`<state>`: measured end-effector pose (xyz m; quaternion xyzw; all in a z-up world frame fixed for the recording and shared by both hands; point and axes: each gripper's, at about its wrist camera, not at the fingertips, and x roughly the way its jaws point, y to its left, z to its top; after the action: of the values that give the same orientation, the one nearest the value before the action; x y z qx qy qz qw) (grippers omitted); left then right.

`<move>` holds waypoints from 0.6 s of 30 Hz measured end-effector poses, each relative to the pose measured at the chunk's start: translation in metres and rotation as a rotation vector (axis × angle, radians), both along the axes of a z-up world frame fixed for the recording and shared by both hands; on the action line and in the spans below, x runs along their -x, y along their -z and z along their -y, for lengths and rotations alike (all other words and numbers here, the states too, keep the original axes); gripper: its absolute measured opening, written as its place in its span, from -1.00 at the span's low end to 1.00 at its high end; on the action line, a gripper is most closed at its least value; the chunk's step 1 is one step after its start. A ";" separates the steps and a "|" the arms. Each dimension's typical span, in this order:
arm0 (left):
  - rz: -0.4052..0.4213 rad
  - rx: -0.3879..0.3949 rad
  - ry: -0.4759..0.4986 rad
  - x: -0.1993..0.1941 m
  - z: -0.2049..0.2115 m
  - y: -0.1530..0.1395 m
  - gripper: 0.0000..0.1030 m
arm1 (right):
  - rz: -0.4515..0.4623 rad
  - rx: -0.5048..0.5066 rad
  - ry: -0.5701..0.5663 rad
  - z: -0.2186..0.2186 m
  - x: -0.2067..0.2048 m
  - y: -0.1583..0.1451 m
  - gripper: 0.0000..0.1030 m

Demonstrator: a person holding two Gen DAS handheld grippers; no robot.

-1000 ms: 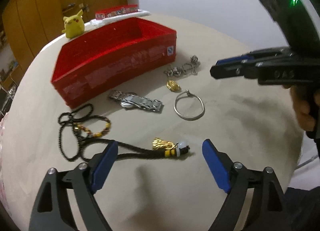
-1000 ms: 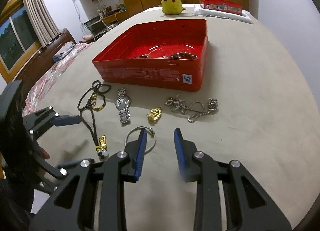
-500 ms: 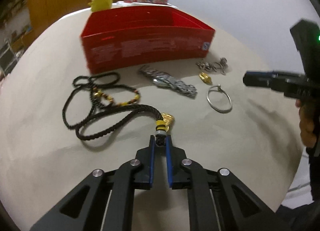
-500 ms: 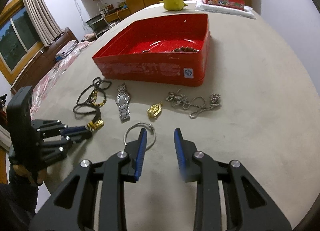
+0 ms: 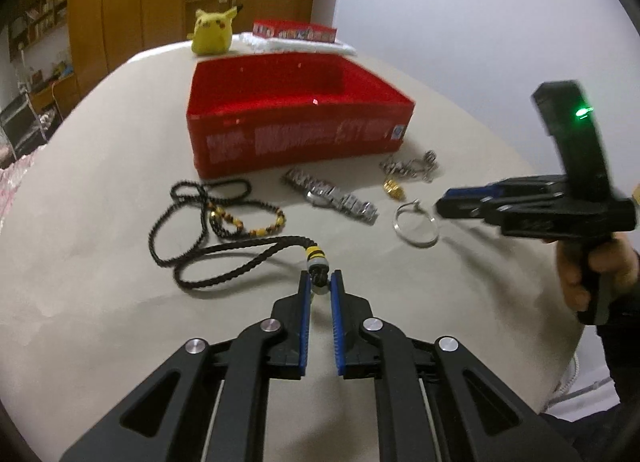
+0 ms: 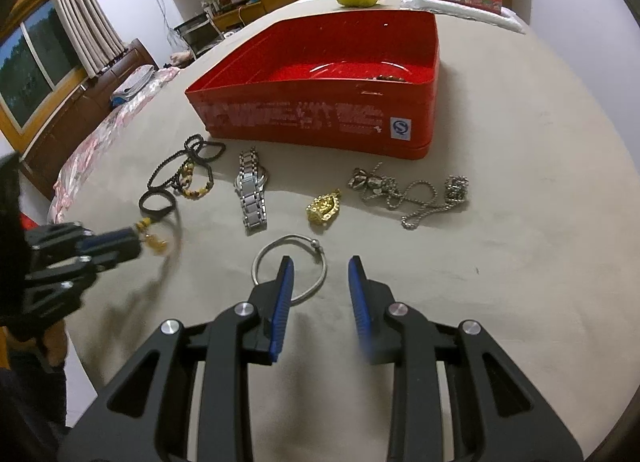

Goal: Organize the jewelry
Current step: 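Grasp the black cord necklace by its gold charm with the left tool, then grasp the silver bangle with the right tool while the left tool holds the cord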

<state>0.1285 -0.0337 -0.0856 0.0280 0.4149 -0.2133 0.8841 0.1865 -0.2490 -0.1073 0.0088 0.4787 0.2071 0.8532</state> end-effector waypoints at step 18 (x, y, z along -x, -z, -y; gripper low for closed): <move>0.038 0.007 -0.008 0.007 -0.001 -0.017 -0.82 | 0.003 0.078 -0.037 -0.012 0.003 0.014 -0.98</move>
<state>0.1218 -0.0323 -0.0684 0.0273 0.3975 -0.2104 0.8927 0.1840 -0.2366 -0.1217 -0.0336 0.4851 0.2041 0.8496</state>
